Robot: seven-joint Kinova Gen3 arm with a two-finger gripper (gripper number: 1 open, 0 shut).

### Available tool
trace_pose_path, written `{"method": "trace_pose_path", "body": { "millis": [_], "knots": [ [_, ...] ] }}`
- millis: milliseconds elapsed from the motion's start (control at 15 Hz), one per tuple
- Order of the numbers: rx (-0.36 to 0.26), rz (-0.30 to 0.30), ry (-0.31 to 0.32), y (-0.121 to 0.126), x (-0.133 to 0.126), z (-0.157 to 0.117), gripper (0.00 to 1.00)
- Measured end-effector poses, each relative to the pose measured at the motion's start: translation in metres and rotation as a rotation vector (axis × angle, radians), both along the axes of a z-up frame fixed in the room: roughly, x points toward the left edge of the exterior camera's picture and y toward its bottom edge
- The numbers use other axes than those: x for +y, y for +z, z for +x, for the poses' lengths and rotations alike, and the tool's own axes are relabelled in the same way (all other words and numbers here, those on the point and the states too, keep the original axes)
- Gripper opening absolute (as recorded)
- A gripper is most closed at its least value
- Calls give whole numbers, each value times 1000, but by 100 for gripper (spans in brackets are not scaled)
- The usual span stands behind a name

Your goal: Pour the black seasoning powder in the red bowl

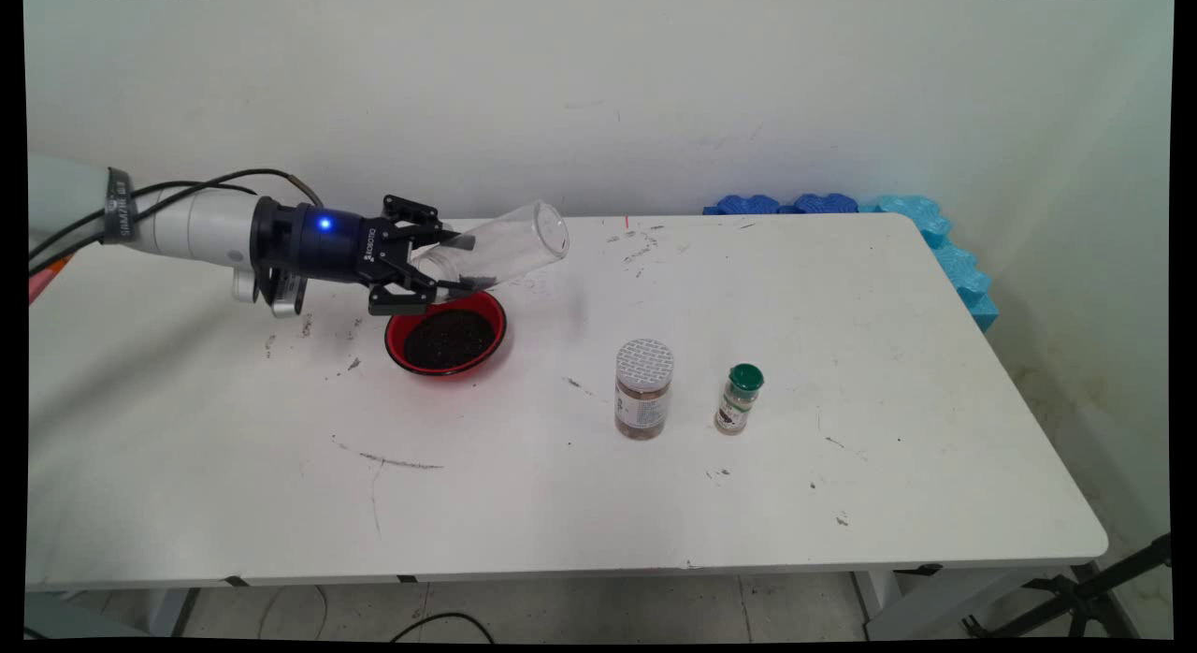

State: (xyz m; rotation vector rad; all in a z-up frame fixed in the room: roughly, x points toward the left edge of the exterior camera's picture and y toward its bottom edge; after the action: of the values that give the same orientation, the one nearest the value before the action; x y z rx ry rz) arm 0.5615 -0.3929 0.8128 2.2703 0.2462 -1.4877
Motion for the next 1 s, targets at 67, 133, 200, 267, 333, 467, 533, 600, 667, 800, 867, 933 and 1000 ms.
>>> {"method": "trace_pose_path", "body": {
  "millis": [67,133,200,267,333,467,533,600,667,800,867,933,1000],
  "knots": [
    [-12,-7,-4,0,-1,1,0],
    [-23,-14,-9,1,-1,1,0],
    [-38,-25,-18,3,-2,2,0],
    [-56,-38,-29,6,-3,2,0],
    [-76,-51,-40,9,-4,2,0],
    [-117,-78,-64,14,-6,3,0],
    [-150,-100,-84,17,-7,3,0],
    [-183,-122,-104,21,-8,3,0],
    [-213,-144,-123,25,-9,3,0],
    [-284,-203,-178,34,-11,0,0],
    [-314,-232,-203,38,-12,-1,0],
    [-349,-268,-234,42,-12,-3,0],
    [-386,-307,-266,47,-14,-4,0]
  ]
}}
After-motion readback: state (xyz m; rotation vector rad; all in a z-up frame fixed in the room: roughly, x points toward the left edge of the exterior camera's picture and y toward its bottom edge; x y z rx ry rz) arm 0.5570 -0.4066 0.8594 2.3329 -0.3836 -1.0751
